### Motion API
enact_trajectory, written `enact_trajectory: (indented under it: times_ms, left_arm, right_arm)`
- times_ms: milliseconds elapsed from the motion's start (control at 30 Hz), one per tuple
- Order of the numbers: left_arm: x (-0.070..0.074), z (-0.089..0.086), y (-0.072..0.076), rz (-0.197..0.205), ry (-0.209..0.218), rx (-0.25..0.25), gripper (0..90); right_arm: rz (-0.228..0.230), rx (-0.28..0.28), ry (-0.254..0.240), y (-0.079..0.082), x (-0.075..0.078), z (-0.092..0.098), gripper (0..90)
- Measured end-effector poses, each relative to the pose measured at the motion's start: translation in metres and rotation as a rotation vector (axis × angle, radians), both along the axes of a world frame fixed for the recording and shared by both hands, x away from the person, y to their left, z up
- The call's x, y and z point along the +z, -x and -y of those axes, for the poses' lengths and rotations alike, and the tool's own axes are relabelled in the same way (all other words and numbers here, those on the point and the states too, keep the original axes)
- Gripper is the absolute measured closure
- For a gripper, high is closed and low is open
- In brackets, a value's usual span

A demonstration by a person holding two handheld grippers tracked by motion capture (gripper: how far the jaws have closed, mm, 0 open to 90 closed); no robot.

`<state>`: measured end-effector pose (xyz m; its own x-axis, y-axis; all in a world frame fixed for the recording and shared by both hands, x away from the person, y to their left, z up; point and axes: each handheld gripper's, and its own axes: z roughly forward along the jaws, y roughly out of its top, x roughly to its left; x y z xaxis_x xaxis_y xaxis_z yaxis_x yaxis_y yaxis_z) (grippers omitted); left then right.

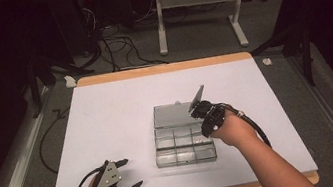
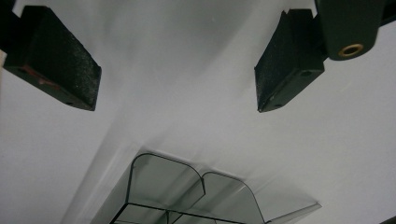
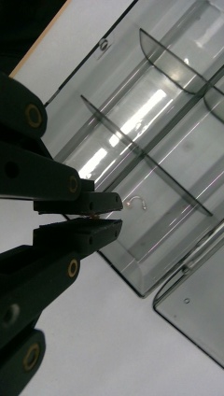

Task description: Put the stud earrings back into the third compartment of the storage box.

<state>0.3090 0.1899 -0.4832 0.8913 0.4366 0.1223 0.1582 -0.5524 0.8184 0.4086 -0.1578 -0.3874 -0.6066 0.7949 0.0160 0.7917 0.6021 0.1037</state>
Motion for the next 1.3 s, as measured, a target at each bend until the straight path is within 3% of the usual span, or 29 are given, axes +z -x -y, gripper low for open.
enact_trajectory:
  times_ms: [100, 400, 467, 567, 933, 1300]
  left_arm:
    - [0.0, 0.0, 0.001, 0.002, 0.005, -0.002, 15.3]
    - [0.0, 0.001, 0.0, -0.003, -0.003, -0.002, 15.2]
    - [0.0, 0.001, 0.001, 0.003, -0.005, -0.003, 15.3]
    - [0.0, 0.0, 0.001, 0.002, -0.003, -0.004, 15.3]
    - [0.0, 0.0, 0.002, 0.012, 0.001, -0.003, 15.3]
    - [0.0, 0.001, 0.001, 0.003, 0.0, -0.002, 15.3]
  right_arm:
    - [0.002, 0.019, 0.0, -0.002, -0.003, -0.002, 86.2]
    - [-0.009, 0.022, 0.006, -0.007, -0.017, -0.007, 86.2]
    - [-0.018, -0.002, -0.002, -0.008, -0.02, -0.008, 86.2]
    - [-0.016, 0.019, 0.02, -0.01, -0.025, -0.009, 86.2]
    - [-0.035, 0.018, 0.018, -0.015, -0.042, -0.01, 86.1]
    - [-0.024, 0.018, 0.01, -0.015, -0.041, -0.013, 81.6]
